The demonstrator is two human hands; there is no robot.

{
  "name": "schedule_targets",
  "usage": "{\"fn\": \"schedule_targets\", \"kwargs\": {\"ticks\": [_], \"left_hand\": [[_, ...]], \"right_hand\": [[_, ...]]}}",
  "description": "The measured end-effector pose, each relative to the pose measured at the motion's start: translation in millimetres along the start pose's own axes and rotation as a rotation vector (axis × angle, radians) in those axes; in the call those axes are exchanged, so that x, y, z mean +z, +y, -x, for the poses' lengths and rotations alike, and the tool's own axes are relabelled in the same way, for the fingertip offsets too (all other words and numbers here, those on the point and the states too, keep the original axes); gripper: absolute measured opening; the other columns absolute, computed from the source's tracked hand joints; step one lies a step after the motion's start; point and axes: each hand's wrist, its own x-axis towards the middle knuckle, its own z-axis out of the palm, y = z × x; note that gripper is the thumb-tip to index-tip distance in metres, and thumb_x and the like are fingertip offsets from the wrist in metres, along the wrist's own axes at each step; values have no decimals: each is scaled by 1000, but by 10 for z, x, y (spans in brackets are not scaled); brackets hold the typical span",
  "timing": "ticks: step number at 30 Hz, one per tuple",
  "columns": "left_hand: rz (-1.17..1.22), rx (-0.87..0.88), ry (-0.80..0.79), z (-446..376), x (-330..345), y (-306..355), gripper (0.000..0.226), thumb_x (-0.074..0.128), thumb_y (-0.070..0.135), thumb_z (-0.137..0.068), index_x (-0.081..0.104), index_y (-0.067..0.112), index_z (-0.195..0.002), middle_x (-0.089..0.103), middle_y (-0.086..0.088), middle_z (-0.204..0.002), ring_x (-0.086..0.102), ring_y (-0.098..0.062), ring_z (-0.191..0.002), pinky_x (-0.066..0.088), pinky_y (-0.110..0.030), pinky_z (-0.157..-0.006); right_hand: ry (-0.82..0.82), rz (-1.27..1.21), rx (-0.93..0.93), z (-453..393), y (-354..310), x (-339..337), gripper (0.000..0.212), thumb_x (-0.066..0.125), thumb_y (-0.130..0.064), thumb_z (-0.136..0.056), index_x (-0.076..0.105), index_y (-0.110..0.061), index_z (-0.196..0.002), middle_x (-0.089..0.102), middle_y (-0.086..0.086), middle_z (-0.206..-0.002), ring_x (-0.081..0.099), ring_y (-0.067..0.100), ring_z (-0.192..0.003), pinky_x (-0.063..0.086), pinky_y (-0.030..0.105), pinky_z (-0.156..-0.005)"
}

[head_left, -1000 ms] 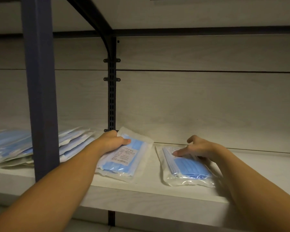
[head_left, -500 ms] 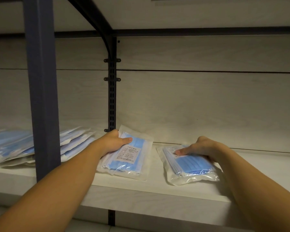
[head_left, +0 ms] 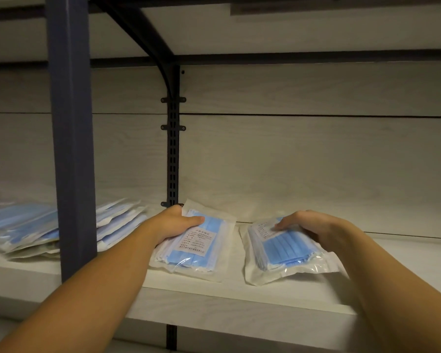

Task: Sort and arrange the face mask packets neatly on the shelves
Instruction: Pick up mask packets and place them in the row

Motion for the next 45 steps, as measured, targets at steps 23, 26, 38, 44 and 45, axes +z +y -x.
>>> {"fn": "schedule_targets", "kwargs": {"ticks": [23, 26, 38, 44, 45], "left_hand": [[605, 104, 281, 1112, -216, 495, 43, 88, 12, -75, 67, 6, -112, 78, -11, -95, 77, -29, -83, 62, -46, -78], [604, 152, 311, 1380, -304, 639, 41, 88, 12, -76, 68, 7, -111, 78, -9, -94, 77, -28, -83, 62, -48, -79], [590, 164, 360, 2081, -606, 656, 43, 87, 14, -76, 64, 14, -113, 77, -6, -99, 77, -25, -84, 63, -43, -71], [595, 189, 386, 2400, -975, 416, 45, 87, 11, -75, 65, 13, -115, 78, -5, -97, 77, -24, -83, 63, -40, -66], [600, 190, 391, 2462, -1047, 362, 45, 87, 10, -75, 65, 12, -115, 79, -5, -96, 77, -24, -82, 63, -40, -66]], "right_hand": [[6, -506, -320, 438, -199, 124, 52, 83, -9, -79, 54, -3, -122, 71, 18, -110, 74, 34, -90, 60, 41, -65], [-43, -579, -388, 571, -287, 108, 42, 80, -9, -83, 58, -7, -118, 73, 15, -108, 75, 32, -88, 61, 39, -60], [-198, -690, -533, 938, -422, 399, 66, 86, -14, -60, 66, -9, -123, 75, 10, -114, 71, 34, -106, 55, 49, -98], [-226, -685, -581, 1185, -576, 706, 53, 81, -9, -73, 65, -12, -124, 75, 7, -115, 70, 31, -110, 55, 51, -97], [-230, -689, -587, 1231, -622, 787, 51, 80, -8, -75, 65, -12, -123, 75, 7, -115, 69, 30, -110, 55, 51, -98]]}}
